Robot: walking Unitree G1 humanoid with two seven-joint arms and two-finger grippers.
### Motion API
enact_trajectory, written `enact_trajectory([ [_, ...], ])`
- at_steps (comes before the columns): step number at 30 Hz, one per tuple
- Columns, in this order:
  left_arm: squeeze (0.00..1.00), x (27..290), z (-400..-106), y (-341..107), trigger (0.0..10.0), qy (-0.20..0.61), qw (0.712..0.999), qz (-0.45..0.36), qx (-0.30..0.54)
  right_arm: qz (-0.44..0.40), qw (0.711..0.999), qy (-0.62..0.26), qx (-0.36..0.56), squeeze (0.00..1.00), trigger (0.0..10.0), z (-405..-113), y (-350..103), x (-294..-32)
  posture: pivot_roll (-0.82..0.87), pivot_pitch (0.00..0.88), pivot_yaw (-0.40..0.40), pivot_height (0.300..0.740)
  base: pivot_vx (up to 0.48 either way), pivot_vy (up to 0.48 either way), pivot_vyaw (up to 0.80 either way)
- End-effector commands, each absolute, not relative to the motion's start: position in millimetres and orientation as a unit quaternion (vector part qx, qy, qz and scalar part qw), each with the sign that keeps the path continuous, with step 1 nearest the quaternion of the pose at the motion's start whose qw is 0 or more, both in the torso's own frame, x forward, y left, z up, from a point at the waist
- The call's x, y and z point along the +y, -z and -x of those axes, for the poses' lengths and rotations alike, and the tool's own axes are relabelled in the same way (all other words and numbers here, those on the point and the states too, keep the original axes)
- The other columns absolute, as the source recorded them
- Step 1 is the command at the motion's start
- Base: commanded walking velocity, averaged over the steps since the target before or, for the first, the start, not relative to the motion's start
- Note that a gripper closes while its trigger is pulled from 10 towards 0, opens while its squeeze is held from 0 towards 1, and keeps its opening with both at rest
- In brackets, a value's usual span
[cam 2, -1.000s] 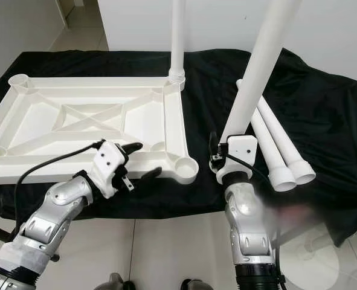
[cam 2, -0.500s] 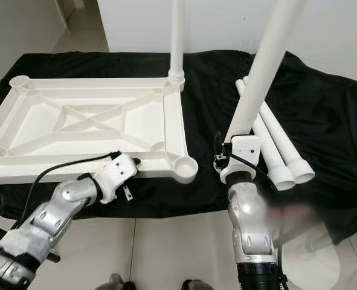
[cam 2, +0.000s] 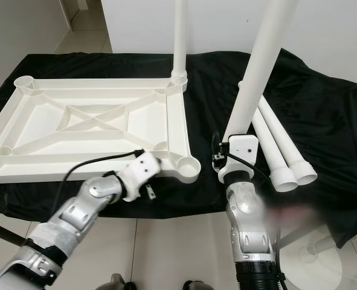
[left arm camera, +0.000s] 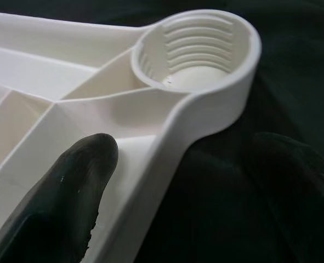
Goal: Building children table
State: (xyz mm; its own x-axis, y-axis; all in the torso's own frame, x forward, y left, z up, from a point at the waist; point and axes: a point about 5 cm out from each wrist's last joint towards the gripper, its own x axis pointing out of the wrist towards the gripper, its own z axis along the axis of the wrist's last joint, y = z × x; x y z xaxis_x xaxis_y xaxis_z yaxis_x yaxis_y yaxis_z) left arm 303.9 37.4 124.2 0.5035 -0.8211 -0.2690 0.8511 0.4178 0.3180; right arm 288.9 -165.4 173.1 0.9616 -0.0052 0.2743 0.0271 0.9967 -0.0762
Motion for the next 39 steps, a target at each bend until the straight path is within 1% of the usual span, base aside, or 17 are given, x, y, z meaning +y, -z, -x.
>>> enact_trajectory([
  [1,0.00,32.1,-305.0,-117.4,10.0,0.462,0.859,-0.215,0.047,0.039,0.989,0.006,-0.143,0.00,10.0,-289.6,-172.7,-162.7,-0.04,0.085,0.056,0.740,0.000,0.000,0.00],
  [2,0.00,32.1,-305.0,-117.4,10.0,0.462,0.859,-0.215,0.047,0.039,0.989,0.006,-0.143,0.00,10.0,-289.6,-172.7,-162.7,-0.04,0.085,0.056,0.740,0.000,0.000,0.00],
  [4,0.00,21.7,-303.2,-117.3,10.0,0.466,0.859,-0.206,0.049,0.040,0.989,0.007,-0.143,0.00,10.0,-289.4,-172.2,-163.0,-0.04,0.085,0.058,0.740,0.000,0.000,0.00],
  [8,0.00,11.9,-302.7,-118.8,10.0,0.467,0.861,-0.194,0.051,0.041,0.989,0.008,-0.143,0.00,10.0,-289.1,-172.0,-163.3,-0.04,0.088,0.061,0.740,0.000,0.000,0.00],
  [10,0.00,1.4,-304.0,-121.2,10.0,0.465,0.863,-0.190,0.049,0.040,0.989,0.009,-0.141,0.00,10.0,-288.6,-171.1,-163.5,-0.04,0.093,0.058,0.740,0.000,0.000,0.00],
  [14,0.00,-6.6,-304.7,-123.0,10.0,0.464,0.864,-0.191,0.047,0.041,0.989,0.010,-0.140,0.00,10.0,-288.6,-170.4,-163.5,-0.04,0.096,0.058,0.740,0.000,0.000,0.00],
  [18,0.00,-23.7,-303.1,-125.9,10.0,0.468,0.863,-0.188,0.041,0.040,0.989,0.007,-0.139,0.00,10.0,-288.3,-170.8,-162.8,-0.03,0.113,0.053,0.740,0.000,0.000,0.00],
  [22,0.00,-28.4,-300.9,-129.1,10.0,0.470,0.864,-0.176,0.039,0.038,0.989,0.006,-0.141,0.00,10.0,-288.0,-171.4,-163.4,-0.04,0.117,0.051,0.740,0.000,0.000,0.00],
  [24,0.00,-27.9,-300.4,-130.9,10.0,0.470,0.866,-0.169,0.038,0.036,0.989,0.006,-0.142,0.00,10.0,-288.2,-172.1,-163.7,-0.04,0.116,0.050,0.740,0.000,0.000,0.00],
  [28,0.00,-21.6,-297.5,-139.3,10.0,0.484,0.859,-0.167,0.011,0.035,0.988,-0.005,-0.151,0.00,10.0,-289.7,-176.4,-163.1,-0.04,0.116,0.048,0.740,0.000,0.000,0.00],
  [30,0.00,-13.2,-290.7,-148.7,10.0,0.515,0.844,-0.152,-0.013,0.026,0.987,-0.009,-0.159,0.00,10.0,-291.5,-181.3,-164.7,-0.02,0.112,0.041,0.740,0.000,0.000,0.00],
  [31,0.00,-13.2,-290.7,-148.7,10.0,0.515,0.844,-0.152,-0.013,0.026,0.987,-0.009,-0.159,0.00,10.0,-291.5,-181.3,-164.7,-0.02,0.112,0.041,0.740,0.000,0.000,0.00],
  [33,0.00,-1.7,-284.3,-158.0,10.0,0.541,0.829,-0.137,-0.030,0.016,0.987,-0.010,-0.160,0.00,10.0,-294.7,-184.5,-167.1,-0.02,0.110,0.038,0.740,0.000,0.000,0.00],
  [35,0.00,1.9,-283.4,-159.8,10.0,0.545,0.827,-0.133,-0.030,0.015,0.987,-0.010,-0.160,0.00,10.0,-295.8,-184.9,-167.9,-0.02,0.110,0.038,0.740,0.000,0.000,0.00],
  [38,0.00,20.2,-289.3,-163.8,10.0,0.535,0.832,-0.143,-0.035,0.016,0.991,-0.009,-0.136,0.00,10.0,-302.6,-181.7,-168.2,-0.02,0.106,0.028,0.740,0.000,0.000,0.00],
  [39,0.00,20.2,-289.3,-163.8,10.0,0.535,0.832,-0.143,-0.035,0.016,0.991,-0.009,-0.136,0.00,10.0,-302.6,-181.7,-168.2,-0.02,0.106,0.028,0.740,0.000,0.000,0.00],
])
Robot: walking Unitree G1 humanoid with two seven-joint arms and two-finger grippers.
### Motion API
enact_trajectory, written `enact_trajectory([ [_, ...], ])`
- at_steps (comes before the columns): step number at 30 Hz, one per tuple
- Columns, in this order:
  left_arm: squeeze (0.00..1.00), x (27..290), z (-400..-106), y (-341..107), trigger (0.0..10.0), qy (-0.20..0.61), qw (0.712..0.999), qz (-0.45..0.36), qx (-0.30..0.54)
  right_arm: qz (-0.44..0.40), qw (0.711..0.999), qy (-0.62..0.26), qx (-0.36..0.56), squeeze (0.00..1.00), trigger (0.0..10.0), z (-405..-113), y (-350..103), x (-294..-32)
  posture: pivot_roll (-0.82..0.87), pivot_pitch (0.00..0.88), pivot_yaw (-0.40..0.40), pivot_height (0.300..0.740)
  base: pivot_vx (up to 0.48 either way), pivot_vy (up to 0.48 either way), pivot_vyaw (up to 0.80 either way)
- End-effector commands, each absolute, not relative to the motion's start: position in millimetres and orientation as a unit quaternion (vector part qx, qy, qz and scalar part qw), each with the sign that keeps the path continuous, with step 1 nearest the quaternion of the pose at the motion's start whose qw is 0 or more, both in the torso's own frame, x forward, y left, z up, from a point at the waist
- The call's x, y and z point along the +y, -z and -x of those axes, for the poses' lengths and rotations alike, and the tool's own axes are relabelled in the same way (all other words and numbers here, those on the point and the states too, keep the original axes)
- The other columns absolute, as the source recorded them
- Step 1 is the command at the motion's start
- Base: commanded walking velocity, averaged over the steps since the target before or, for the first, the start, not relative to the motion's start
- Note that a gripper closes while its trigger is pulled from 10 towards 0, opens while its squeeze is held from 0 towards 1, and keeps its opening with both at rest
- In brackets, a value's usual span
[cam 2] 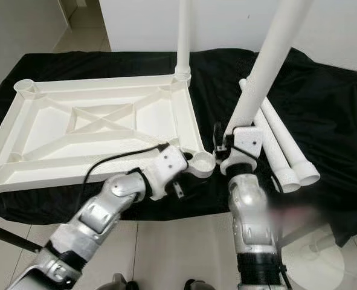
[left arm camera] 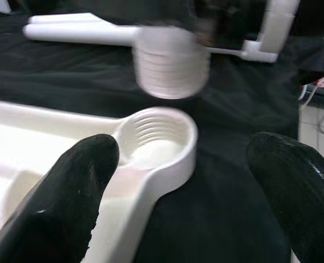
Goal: Building children table
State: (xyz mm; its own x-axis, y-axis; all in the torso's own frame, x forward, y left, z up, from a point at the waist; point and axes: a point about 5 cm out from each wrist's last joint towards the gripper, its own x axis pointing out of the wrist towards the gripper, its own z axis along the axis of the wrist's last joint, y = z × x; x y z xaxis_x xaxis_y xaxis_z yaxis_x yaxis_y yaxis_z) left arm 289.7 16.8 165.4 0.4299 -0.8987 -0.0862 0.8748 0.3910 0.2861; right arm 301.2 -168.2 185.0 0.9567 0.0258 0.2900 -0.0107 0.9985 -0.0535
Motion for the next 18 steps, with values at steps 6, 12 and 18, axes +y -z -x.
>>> enact_trajectory([
  [6,0.00,38.2,-294.8,-171.8,10.0,0.531,0.839,-0.113,-0.026,0.038,0.989,-0.032,-0.138,0.00,10.0,-310.0,-182.9,-164.8,-0.01,0.101,0.018,0.740,0.000,0.000,0.00],
  [12,0.00,45.3,-293.2,-175.6,10.0,0.519,0.849,-0.091,-0.037,0.043,0.986,-0.074,-0.140,0.00,10.0,-314.2,-179.3,-155.0,-0.01,0.096,0.011,0.740,0.000,0.000,0.00],
  [18,0.00,51.6,-281.2,-178.1,10.0,0.548,0.832,-0.077,-0.039,0.036,0.983,-0.101,-0.149,0.00,10.0,-318.8,-184.3,-145.6,-0.01,0.093,-0.002,0.740,0.000,0.000,0.00],
])
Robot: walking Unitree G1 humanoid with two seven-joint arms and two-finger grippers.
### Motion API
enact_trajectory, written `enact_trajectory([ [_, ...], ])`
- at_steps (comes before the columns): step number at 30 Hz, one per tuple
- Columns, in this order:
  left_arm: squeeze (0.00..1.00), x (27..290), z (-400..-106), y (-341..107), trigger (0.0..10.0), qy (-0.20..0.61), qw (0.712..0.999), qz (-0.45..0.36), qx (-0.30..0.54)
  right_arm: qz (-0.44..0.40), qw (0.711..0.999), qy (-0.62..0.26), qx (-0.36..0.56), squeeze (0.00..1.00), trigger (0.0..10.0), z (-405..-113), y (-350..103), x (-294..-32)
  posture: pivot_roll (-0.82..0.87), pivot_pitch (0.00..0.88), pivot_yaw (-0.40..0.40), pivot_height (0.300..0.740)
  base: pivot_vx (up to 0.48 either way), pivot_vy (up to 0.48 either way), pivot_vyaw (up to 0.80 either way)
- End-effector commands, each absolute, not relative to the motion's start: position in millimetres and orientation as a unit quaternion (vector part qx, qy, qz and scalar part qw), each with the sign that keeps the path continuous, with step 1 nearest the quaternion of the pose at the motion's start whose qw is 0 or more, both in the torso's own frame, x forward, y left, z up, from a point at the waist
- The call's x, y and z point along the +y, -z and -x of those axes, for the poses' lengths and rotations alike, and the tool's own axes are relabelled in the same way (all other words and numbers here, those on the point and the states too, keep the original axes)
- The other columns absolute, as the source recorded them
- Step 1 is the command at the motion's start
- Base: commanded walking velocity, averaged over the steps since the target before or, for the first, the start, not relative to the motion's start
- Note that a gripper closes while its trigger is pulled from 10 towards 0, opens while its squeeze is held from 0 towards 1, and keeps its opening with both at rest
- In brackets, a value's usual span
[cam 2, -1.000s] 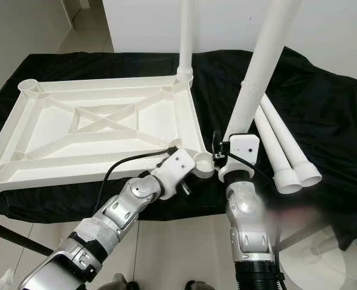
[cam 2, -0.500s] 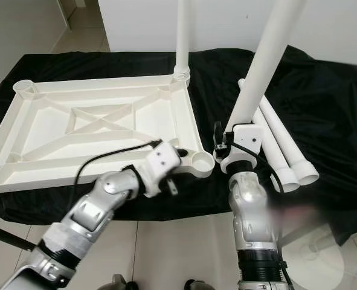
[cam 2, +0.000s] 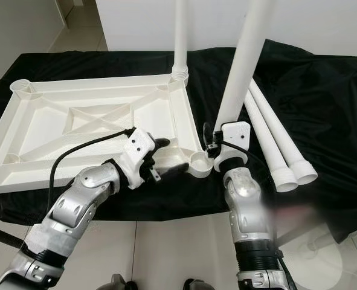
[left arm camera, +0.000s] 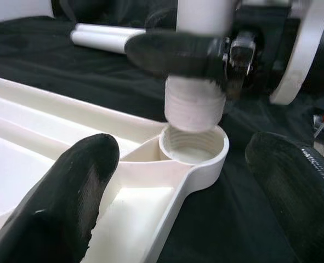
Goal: Building children table
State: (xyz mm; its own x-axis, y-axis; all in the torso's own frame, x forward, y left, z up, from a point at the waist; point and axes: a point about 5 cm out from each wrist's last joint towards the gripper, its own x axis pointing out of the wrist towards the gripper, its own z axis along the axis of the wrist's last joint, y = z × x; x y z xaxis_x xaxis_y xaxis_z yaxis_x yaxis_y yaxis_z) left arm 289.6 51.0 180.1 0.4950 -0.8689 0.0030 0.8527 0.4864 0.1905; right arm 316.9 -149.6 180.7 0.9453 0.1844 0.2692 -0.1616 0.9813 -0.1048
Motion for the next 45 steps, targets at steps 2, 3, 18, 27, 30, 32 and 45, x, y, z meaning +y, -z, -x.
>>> enact_trajectory([
  [2,0.00,51.6,-281.2,-178.1,10.0,0.548,0.832,-0.077,-0.039,0.036,0.983,-0.101,-0.149,0.00,10.0,-318.8,-184.3,-145.6,-0.01,0.093,-0.002,0.740,0.000,0.000,0.00],
  [3,0.00,54.0,-278.1,-178.6,10.0,0.555,0.827,-0.080,-0.040,0.036,0.983,-0.107,-0.148,0.00,10.0,-319.8,-184.2,-144.2,0.00,0.091,-0.006,0.740,0.000,0.000,0.00],
  [18,0.00,66.7,-266.2,-175.1,10.0,0.575,0.814,-0.084,-0.026,0.051,0.982,-0.151,-0.102,0.00,10.0,-319.5,-154.6,-138.7,0.01,0.083,-0.027,0.740,0.000,0.000,0.00],
  [27,0.00,63.7,-268.7,-173.5,10.0,0.540,0.841,-0.042,-0.010,0.065,0.977,-0.185,-0.077,0.00,10.0,-315.1,-138.1,-137.5,0.01,0.086,-0.026,0.740,0.000,0.000,0.00],
  [30,0.00,63.7,-268.7,-173.5,10.0,0.540,0.841,-0.042,-0.010,0.065,0.977,-0.185,-0.077,0.00,10.0,-315.1,-138.1,-137.5,0.01,0.086,-0.026,0.740,0.000,0.000,0.00],
  [32,0.00,62.8,-268.0,-173.5,10.0,0.540,0.840,-0.039,-0.009,0.069,0.976,-0.194,-0.071,0.00,10.0,-315.5,-134.7,-137.8,0.01,0.087,-0.023,0.740,0.000,0.000,0.00],
  [45,0.00,61.6,-268.9,-174.8,10.0,0.535,0.844,-0.028,0.001,0.088,0.961,-0.258,-0.050,0.00,10.0,-323.6,-126.4,-137.6,0.01,0.095,-0.017,0.740,0.000,0.000,0.00],
])
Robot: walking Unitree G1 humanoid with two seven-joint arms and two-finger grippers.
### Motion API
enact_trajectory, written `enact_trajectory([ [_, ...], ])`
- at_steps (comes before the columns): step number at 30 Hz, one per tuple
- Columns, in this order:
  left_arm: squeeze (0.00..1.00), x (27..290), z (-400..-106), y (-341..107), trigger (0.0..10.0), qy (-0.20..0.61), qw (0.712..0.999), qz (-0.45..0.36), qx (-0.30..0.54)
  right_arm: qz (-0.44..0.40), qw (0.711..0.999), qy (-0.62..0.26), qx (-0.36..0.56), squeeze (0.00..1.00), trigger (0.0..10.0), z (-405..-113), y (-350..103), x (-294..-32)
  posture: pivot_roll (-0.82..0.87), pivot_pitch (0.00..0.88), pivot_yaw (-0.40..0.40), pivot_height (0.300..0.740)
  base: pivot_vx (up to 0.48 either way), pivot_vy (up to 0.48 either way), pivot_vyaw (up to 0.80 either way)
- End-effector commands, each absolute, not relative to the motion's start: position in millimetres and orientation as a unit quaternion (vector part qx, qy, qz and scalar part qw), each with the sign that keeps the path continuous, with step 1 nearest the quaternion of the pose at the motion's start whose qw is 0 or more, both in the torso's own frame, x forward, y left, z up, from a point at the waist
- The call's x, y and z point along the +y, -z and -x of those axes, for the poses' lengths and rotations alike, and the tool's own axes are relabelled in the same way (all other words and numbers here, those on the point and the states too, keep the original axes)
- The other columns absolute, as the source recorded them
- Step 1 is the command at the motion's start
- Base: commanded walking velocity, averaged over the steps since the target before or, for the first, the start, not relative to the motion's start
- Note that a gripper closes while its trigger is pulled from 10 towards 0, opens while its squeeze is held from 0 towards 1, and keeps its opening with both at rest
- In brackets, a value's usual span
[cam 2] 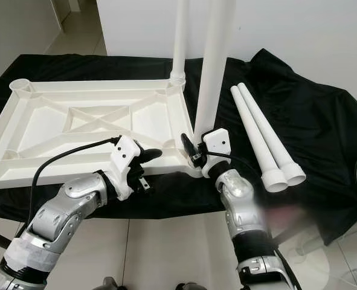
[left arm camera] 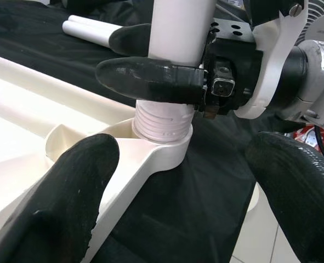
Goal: Building children table
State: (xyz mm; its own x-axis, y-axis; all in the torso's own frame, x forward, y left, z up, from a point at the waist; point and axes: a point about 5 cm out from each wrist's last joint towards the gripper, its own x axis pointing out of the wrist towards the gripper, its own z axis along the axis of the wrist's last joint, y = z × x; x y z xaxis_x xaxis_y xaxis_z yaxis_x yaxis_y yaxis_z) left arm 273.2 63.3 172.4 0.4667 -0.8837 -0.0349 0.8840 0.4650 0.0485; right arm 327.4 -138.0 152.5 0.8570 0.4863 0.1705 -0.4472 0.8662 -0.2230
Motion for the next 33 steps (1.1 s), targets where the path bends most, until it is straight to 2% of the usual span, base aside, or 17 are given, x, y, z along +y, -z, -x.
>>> enact_trajectory([
  [1,0.00,61.6,-268.6,-174.9,10.0,0.535,0.844,-0.028,0.001,0.089,0.958,-0.268,-0.047,0.00,10.0,-323.0,-125.4,-136.0,0.01,0.097,-0.018,0.740,0.000,0.000,0.00],
  [6,0.00,62.4,-267.7,-175.1,10.0,0.534,0.845,-0.028,0.002,0.074,0.961,-0.262,-0.037,0.00,10.0,-324.3,-122.8,-136.5,0.01,0.100,-0.018,0.740,0.000,0.000,0.00],
  [13,0.00,62.5,-267.5,-175.3,10.0,0.533,0.846,-0.027,0.004,0.029,0.977,-0.210,0.005,0.00,10.0,-333.1,-115.7,-144.2,0.01,0.106,-0.019,0.740,0.000,0.000,0.00],
  [24,0.00,63.1,-267.9,-176.5,10.0,0.531,0.847,-0.026,0.006,-0.045,0.980,-0.190,0.030,0.00,10.0,-336.8,-112.8,-140.9,0.01,0.115,-0.018,0.740,0.000,0.000,0.00],
  [30,0.00,63.4,-268.2,-176.9,10.0,0.529,0.848,-0.026,0.006,-0.029,0.982,-0.186,0.032,0.00,10.0,-339.0,-113.5,-141.7,0.01,0.119,-0.016,0.740,0.000,0.000,0.00],
  [33,0.00,63.6,-268.3,-177.2,10.0,0.528,0.849,-0.025,0.007,0.011,0.980,-0.199,0.019,0.00,10.0,-338.8,-115.6,-140.2,0.01,0.122,-0.017,0.740,0.000,0.000,0.00],
])
